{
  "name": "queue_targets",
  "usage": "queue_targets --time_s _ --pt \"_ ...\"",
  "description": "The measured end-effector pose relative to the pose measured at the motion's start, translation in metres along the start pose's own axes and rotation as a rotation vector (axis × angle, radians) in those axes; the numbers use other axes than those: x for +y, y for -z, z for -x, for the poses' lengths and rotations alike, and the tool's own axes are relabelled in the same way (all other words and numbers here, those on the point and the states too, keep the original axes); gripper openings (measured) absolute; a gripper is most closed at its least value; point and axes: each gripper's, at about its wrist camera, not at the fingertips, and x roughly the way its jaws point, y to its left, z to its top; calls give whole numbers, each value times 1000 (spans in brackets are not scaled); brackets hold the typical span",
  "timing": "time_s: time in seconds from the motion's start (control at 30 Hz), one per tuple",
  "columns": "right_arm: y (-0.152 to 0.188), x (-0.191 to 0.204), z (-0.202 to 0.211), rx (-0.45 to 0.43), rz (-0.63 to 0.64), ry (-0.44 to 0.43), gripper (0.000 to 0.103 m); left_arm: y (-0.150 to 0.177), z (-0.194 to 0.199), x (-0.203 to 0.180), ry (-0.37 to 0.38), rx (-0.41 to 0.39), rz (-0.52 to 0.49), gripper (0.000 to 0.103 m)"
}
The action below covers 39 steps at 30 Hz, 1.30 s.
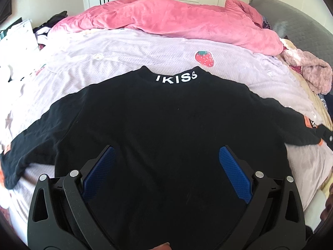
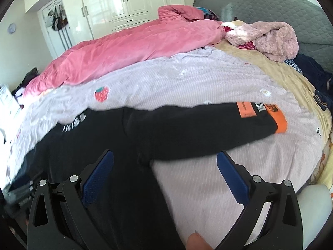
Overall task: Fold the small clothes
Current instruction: 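Reach the right gripper to the black-orange socks and grasp one sock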
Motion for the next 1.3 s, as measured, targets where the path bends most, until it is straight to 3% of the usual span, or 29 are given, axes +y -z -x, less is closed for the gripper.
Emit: queue_targets --time_s 0.33,0.57,0.9,1.17,1.3 --pt "-45 -14 -37 32 -106 44 99 -43 -24 -15 18 -7 -30 94" --pt "-66 -53 -68 40 -214 160 99 -60 -49 -28 71 14 -52 94" --pt "-49 -132 -87 34 -410 293 99 -60 -88 -35 69 49 -94 94" --pt "-34 -172 -90 59 -504 359 99 -56 -98 -31 98 71 -105 94" --pt "-28 -190 -96 77 -582 349 99 -54 -98 -31 100 65 -134 94"
